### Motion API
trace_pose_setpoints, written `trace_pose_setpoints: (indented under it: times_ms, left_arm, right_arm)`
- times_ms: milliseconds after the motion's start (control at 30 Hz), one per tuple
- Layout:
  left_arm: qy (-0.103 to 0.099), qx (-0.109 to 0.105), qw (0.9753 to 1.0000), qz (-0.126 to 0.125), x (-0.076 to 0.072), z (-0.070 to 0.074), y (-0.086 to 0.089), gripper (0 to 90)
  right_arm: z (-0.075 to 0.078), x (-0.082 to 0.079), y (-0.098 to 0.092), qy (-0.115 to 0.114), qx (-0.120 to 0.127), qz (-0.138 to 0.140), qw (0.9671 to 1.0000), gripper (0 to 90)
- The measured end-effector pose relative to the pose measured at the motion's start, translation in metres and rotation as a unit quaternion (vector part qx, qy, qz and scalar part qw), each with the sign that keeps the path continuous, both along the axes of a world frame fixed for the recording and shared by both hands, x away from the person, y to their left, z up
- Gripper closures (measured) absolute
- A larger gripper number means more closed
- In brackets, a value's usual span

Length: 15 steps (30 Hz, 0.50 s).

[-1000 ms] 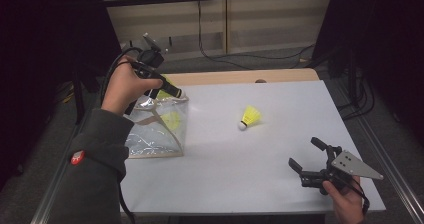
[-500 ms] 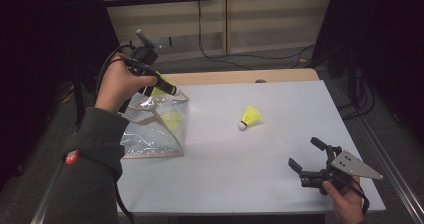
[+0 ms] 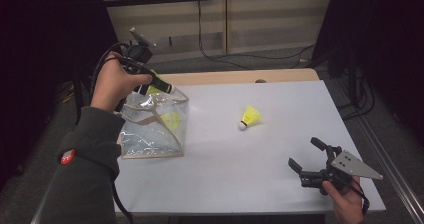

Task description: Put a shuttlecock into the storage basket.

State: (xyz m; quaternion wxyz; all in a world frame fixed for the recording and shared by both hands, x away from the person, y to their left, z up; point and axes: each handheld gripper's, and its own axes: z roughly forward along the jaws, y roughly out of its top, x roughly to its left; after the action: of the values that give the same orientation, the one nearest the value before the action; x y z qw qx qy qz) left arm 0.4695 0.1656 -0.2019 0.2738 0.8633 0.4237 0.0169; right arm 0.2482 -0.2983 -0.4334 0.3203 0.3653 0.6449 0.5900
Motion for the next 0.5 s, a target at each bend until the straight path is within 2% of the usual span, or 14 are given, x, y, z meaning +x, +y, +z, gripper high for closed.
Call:
trace_pose_setpoints:
  times_ms: [500]
  left_arm:
    - [-0.005, 0.0, 0.9997, 0.022, 0.0, 0.006, 0.015, 81.9]
  right_arm:
    - [0.0, 0.0, 0.0, 0.001, -0.001, 0.0, 1.0, 0.9]
